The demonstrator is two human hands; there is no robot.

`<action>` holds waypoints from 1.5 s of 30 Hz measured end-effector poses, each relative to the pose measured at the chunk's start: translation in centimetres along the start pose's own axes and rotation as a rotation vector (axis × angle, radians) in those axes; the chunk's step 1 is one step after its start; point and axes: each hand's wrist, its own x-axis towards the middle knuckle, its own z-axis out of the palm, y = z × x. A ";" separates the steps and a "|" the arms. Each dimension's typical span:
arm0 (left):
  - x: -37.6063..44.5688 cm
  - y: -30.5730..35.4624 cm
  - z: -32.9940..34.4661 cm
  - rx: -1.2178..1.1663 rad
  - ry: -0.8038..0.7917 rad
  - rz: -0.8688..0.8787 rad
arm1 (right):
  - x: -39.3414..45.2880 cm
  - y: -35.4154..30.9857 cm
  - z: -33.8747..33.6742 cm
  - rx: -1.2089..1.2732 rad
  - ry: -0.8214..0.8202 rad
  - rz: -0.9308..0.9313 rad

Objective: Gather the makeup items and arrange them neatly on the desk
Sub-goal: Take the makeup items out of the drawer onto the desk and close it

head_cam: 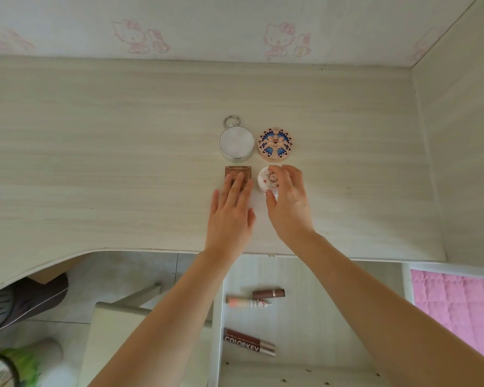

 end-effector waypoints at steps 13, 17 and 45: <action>-1.2 0.2 -0.6 -0.013 0.041 0.063 | -1.3 0.6 -0.8 -0.052 0.014 -0.041; -2.8 0.7 -1.0 -0.056 0.078 0.127 | -4.4 1.9 -1.7 -0.093 -0.012 -0.038; -22.5 3.3 9.0 -0.002 -0.202 -0.092 | -22.1 12.3 -0.1 -0.157 -0.493 -0.140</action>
